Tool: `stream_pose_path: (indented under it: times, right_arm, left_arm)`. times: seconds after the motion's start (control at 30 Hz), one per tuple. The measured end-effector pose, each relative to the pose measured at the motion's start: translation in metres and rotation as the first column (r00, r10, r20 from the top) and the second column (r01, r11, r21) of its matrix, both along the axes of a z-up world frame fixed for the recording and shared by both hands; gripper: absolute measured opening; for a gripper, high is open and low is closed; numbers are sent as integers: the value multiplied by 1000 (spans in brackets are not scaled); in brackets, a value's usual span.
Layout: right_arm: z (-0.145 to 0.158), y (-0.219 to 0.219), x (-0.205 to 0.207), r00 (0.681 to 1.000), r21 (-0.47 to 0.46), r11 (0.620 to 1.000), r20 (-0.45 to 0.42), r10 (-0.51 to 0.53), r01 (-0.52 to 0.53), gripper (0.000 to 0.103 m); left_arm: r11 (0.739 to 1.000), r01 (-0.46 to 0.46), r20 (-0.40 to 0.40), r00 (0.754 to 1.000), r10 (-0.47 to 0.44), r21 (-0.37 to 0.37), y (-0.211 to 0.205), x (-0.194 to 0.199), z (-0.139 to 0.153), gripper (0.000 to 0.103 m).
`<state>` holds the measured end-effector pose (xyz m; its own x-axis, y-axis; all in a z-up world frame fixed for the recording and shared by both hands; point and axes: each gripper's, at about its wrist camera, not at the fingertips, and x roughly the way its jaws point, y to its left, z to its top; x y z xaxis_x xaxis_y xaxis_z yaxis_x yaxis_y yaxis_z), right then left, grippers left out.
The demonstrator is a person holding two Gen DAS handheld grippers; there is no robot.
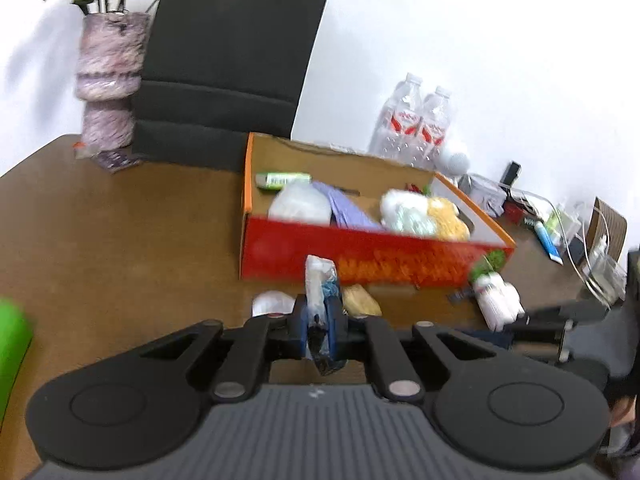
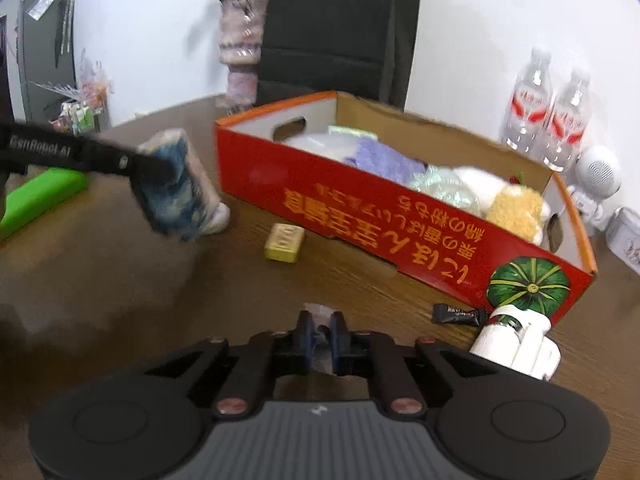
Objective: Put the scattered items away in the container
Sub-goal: 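Grasp the blue-and-white packet with the left tool while the right tool grasps the small brown wrapper, then lower both held items into the box and open both tools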
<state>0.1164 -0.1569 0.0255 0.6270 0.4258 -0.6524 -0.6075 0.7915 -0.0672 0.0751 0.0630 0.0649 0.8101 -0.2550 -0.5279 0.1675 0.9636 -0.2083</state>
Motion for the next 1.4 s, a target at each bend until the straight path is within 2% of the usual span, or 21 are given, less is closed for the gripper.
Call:
stream_pose_path:
  times: [0.07,0.17,0.33,0.47,0.6,0.67,0.77,0.83,0.9,0.97,1.1,1.17,1.23,1.27,1.3,1.4]
  right_arm:
    - [11,-8,-22,1000,50,999,16,-14,13,8]
    - [21,-24,-54,999,117,992,10,-39,37,8]
    - [23,-44,-78,993,173,978,-29,-113,116,8]
    - [36,-58,-86,986,214,963,-17,-163,163,8]
    - [81,-65,-74,974,224,958,92,-206,181,8]
    - [107,-66,-59,960,211,958,157,-232,197,8]
    - [143,-63,-19,952,218,954,182,-247,206,8]
    - [158,-54,19,959,225,953,146,-241,206,8]
    - [158,-35,59,968,207,956,96,-231,207,8]
    - [144,-12,97,977,195,959,17,-212,205,8]
    - [87,24,163,965,165,961,-183,-189,220,8]
    - [63,29,180,949,157,958,-248,-197,240,8]
    - [46,30,190,933,161,956,-309,-186,244,13]
    - [40,31,192,927,170,956,-332,-173,239,21]
    - [37,30,194,925,176,956,-343,-163,233,30]
    - [43,27,188,930,182,950,-314,-189,254,39]
  left_arm:
    - [997,50,40,998,-52,52,-19,-39,-3,10]
    - [990,92,55,994,-98,106,-45,-80,-10,10]
    - [996,85,27,996,-86,34,-45,-90,-10,9]
    - [993,118,63,991,-117,-21,-34,-77,16,9]
    - [986,124,122,986,-110,-115,-15,-32,69,9]
    - [981,103,95,992,-88,-162,-8,5,92,9]
    - [985,113,29,994,-110,-128,-8,74,106,10]
    - [995,42,-57,997,-47,-85,-9,121,96,10]
    - [993,-34,-176,984,13,-116,-2,166,74,9]
    - [984,-88,-268,962,44,-154,2,194,50,9]
    - [975,-156,-298,949,104,-157,2,212,16,12]
    - [982,-158,-306,945,119,-106,-3,216,10,38]
    - [993,-115,-272,957,103,-28,-10,211,17,75]
    - [995,-95,-249,964,92,-1,-13,207,22,87]
    - [995,-97,-228,969,100,27,-15,202,28,91]
    - [993,-81,-189,977,96,89,-20,195,47,97]
